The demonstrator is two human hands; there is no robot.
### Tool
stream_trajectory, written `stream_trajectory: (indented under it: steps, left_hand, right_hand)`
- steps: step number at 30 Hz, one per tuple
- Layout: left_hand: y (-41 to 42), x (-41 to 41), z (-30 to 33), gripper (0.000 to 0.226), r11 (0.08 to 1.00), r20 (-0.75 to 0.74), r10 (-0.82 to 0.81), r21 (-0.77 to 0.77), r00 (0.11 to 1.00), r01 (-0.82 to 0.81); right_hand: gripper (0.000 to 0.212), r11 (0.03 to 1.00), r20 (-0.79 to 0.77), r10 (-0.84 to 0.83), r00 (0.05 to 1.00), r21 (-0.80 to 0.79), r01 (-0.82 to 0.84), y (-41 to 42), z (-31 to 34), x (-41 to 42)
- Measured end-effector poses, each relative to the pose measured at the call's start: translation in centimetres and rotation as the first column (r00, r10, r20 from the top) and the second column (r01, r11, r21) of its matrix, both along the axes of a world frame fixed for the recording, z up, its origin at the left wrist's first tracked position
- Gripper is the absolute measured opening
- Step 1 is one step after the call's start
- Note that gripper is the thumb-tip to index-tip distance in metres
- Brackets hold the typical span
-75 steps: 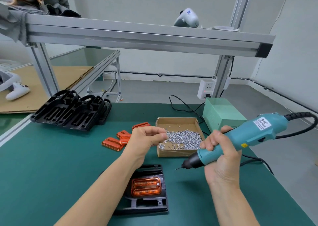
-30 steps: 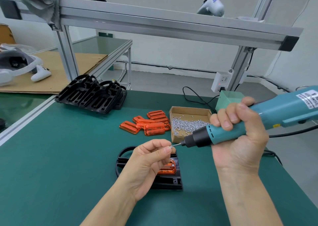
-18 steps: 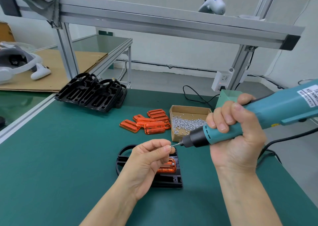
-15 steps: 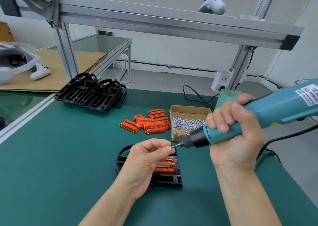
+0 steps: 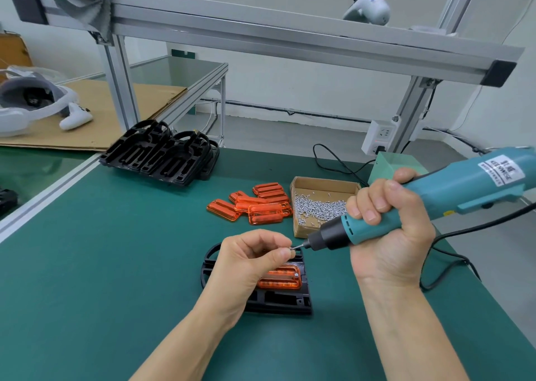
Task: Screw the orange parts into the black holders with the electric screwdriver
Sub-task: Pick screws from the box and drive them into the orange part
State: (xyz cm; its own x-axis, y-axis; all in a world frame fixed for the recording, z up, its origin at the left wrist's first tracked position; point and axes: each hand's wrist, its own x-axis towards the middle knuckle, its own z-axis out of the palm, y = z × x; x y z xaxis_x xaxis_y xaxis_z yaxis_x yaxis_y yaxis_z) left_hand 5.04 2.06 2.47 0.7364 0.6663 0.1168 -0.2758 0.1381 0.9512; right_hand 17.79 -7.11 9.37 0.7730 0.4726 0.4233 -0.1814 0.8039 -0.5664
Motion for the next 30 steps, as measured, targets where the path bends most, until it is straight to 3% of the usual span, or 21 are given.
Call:
stream_trajectory:
  steps: [3, 5, 8, 12, 19, 30]
  left_hand:
    - [0.8, -0.9, 0.2, 0.028, 0.997, -0.064, -0.002, 0.079, 0.998, 0.007]
    - [2.0, -1.7, 0.1, 0.026, 0.977, -0.131, 0.131, 0.184, 0.983, -0.106]
    - [3.6, -3.2, -0.4, 0.030, 0.886, -0.276, 0.361, 0.400, 0.891, -0.235]
    - [3.6, -3.9, -1.3, 0.042, 0.794, -0.412, 0.423, 0.598, 0.807, -0.111]
    - [3.0, -3.6, -2.4, 0.055, 0.783, -0.493, 0.366, 0.621, 0.789, 0.025]
    - [3.6, -3.5, -3.2, 0.057, 0.798, -0.494, 0.334, 0.602, 0.803, 0.039]
  right_hand:
    - [0.017, 1.000, -0.001, 0.012, 1.000, -0.012, -0.012, 0.5, 0.0, 0.1]
    - [0.018, 0.999, 0.013, 0.024, 1.000, -0.028, -0.024, 0.9, -0.1, 0.1]
    - [0.020, 0.995, 0.041, 0.074, 0.996, -0.072, -0.070, 1.7, -0.7, 0.0]
    - [0.025, 0.979, 0.083, 0.132, 0.988, -0.165, -0.117, 3.2, -1.6, -0.5]
    - [0.018, 0.941, 0.160, 0.234, 0.959, -0.285, -0.182, 5.1, -2.9, -1.3]
    - [0.019, 0.920, 0.264, 0.237, 0.935, -0.369, -0.129, 6.1, -3.6, -1.8]
